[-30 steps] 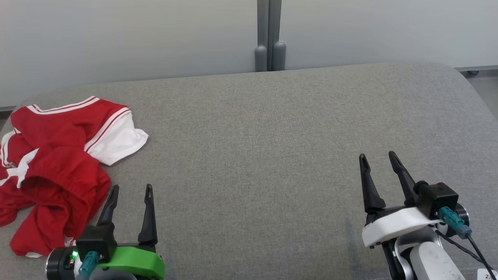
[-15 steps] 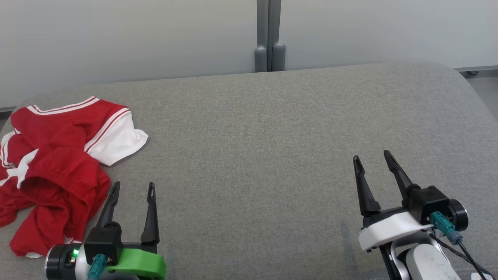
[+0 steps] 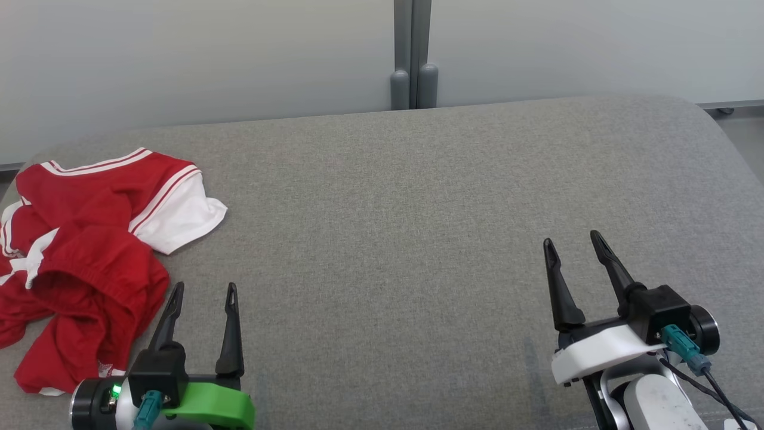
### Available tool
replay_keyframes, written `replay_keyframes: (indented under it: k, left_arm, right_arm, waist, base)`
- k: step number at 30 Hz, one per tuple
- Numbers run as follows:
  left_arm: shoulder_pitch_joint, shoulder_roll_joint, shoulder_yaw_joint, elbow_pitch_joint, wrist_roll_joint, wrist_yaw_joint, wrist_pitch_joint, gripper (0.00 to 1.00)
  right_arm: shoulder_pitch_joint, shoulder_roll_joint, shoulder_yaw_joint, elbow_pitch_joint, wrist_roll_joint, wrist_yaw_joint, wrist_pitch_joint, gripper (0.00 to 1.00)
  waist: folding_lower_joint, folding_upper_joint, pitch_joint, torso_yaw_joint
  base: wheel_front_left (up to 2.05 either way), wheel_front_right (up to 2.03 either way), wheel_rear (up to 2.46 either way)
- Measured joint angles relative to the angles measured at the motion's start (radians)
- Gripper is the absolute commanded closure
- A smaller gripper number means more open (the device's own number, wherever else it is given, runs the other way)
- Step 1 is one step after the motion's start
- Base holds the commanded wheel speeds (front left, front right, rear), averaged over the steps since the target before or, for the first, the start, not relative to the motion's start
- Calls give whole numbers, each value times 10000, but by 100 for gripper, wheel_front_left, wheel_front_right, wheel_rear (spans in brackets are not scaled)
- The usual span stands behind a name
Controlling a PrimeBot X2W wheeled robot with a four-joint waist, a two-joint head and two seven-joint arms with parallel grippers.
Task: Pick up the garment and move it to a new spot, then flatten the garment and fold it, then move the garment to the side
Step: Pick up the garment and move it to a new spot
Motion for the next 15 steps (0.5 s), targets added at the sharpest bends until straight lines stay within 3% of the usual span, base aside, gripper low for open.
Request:
replay_keyframes:
  k: [15]
  left_arm:
    - [-2, -23, -161, 121, -10, -17, 0, 0]
  right_arm:
    - [12, -77, -314, -86, -2, -84, 0, 0]
  waist:
    - [0, 0, -8, 311]
  base:
    - [0, 0, 0]
